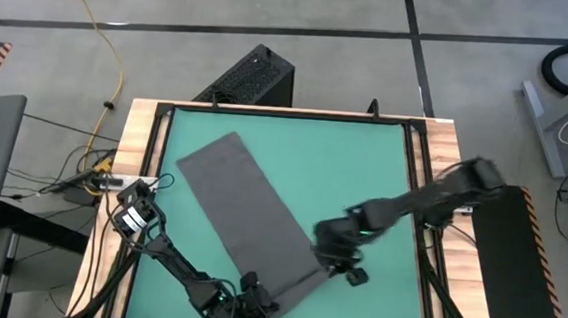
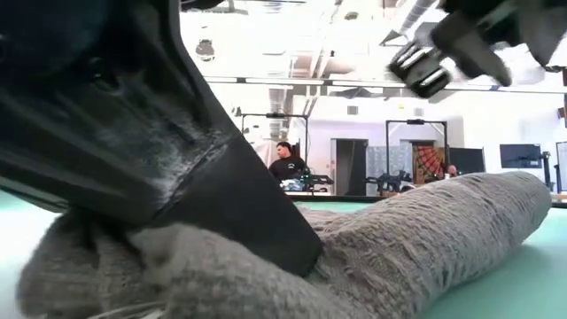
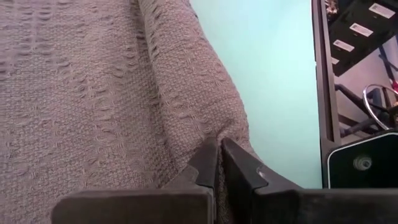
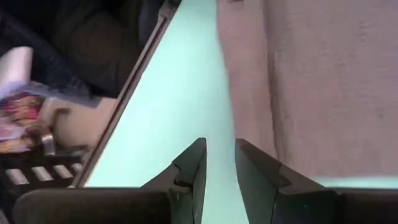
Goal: Roll towel
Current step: Roll the gray towel
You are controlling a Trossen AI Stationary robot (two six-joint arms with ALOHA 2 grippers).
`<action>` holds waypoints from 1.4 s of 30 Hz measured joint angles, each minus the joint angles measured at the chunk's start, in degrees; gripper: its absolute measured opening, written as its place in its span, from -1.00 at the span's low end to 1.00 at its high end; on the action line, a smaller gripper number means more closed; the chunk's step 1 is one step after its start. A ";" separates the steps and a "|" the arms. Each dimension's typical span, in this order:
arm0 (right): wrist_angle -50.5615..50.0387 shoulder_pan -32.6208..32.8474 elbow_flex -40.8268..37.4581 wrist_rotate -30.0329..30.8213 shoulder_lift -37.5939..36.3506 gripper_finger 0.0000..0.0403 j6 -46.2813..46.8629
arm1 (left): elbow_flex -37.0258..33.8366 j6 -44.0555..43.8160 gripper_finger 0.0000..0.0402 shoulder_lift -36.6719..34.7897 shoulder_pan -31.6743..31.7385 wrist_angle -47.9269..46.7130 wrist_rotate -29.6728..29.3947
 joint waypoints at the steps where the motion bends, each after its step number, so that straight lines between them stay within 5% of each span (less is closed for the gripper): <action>1: 3.93 1.34 -3.54 2.97 -3.27 -0.45 0.76 | -0.01 -0.02 -1.00 0.05 -0.27 0.11 -0.57; 5: 34.99 8.80 -21.63 21.71 -12.29 -0.45 4.32 | -1.14 -2.10 -1.00 0.07 -1.03 0.88 -2.15; 9: 63.71 14.46 -34.87 26.55 -12.50 -0.45 -0.40 | -1.36 -3.87 -1.00 0.07 -1.10 0.91 -1.81; 12: 73.64 17.09 -38.24 26.93 -9.80 -0.45 -7.05 | -1.36 -3.84 -1.00 0.04 -0.95 0.93 -1.43; 20: 74.05 19.50 -31.59 30.60 -0.49 -0.35 -10.65 | -1.43 -1.48 -1.00 0.03 -0.56 2.84 -0.41; 25: 62.50 20.24 -23.26 32.49 4.79 -0.11 -14.87 | -1.45 3.88 -1.00 0.09 -2.32 6.31 -4.17; 31: 47.61 22.07 -14.11 42.15 10.61 0.14 -19.31 | -1.45 2.66 -1.00 0.02 -3.03 5.19 -5.04; 42: 44.38 24.41 -10.38 53.61 19.22 0.16 -23.44 | -1.43 3.14 -1.00 -0.09 -2.68 5.16 -4.73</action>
